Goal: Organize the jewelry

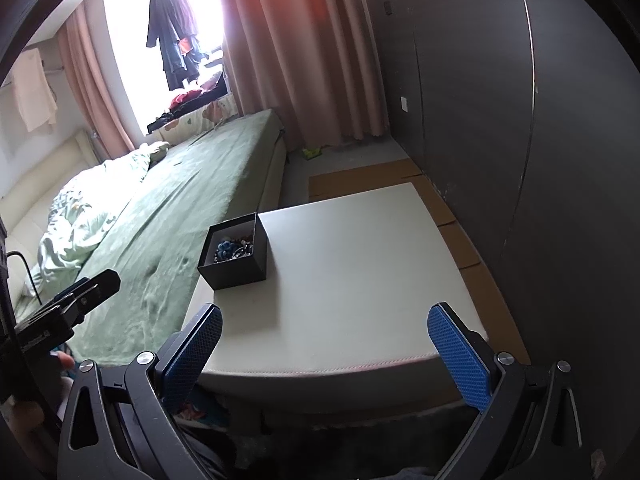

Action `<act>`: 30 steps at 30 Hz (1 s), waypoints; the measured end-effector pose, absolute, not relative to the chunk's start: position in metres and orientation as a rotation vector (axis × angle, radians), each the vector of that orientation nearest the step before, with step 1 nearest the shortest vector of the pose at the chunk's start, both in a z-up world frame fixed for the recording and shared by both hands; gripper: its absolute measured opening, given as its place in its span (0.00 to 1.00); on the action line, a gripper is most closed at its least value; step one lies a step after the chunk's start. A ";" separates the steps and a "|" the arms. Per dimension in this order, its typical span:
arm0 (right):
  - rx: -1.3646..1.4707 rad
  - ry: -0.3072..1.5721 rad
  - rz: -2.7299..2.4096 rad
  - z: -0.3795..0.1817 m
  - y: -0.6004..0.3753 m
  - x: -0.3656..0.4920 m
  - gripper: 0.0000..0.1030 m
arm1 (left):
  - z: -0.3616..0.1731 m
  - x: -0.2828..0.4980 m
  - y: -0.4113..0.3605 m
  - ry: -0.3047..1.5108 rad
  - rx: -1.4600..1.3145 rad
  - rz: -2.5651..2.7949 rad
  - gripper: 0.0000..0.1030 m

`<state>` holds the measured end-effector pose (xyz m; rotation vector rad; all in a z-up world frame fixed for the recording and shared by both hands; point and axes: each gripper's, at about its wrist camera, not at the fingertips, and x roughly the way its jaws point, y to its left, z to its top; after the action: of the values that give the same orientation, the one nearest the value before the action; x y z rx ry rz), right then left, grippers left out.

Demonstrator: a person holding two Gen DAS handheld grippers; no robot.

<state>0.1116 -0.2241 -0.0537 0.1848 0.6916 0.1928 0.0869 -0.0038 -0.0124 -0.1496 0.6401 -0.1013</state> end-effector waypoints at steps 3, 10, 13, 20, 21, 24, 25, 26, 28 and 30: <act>0.189 0.690 0.195 -0.053 -0.224 0.112 1.00 | -0.013 0.087 -0.005 0.641 -0.148 -0.102 1.00; 0.196 0.691 0.192 -0.053 -0.230 0.113 1.00 | -0.014 0.088 -0.004 0.642 -0.153 -0.088 1.00; 0.195 0.691 0.193 -0.053 -0.230 0.113 1.00 | -0.015 0.086 -0.003 0.642 -0.158 -0.081 1.00; 0.192 0.694 0.189 -0.055 -0.230 0.112 1.00 | -0.014 0.085 -0.006 0.635 -0.131 -0.082 1.00; 0.192 0.694 0.189 -0.055 -0.229 0.112 1.00 | -0.014 0.085 -0.006 0.635 -0.129 -0.083 1.00; 0.190 0.692 0.187 -0.055 -0.230 0.112 1.00 | -0.014 0.085 -0.004 0.638 -0.139 -0.079 1.00; 0.190 0.692 0.187 -0.054 -0.229 0.112 1.00 | -0.014 0.086 -0.003 0.639 -0.145 -0.077 1.00; 0.189 0.691 0.187 -0.054 -0.230 0.112 1.00 | -0.015 0.086 -0.002 0.639 -0.149 -0.076 1.00; 0.189 0.692 0.187 -0.055 -0.230 0.113 1.00 | -0.015 0.085 -0.002 0.637 -0.149 -0.067 1.00; 0.186 0.693 0.185 -0.056 -0.230 0.115 1.00 | -0.014 0.085 -0.002 0.632 -0.145 -0.059 1.00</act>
<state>0.1152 -0.2305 -0.0562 0.1860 0.6933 0.1852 0.0847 -0.0020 -0.0136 -0.1455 0.6323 -0.0591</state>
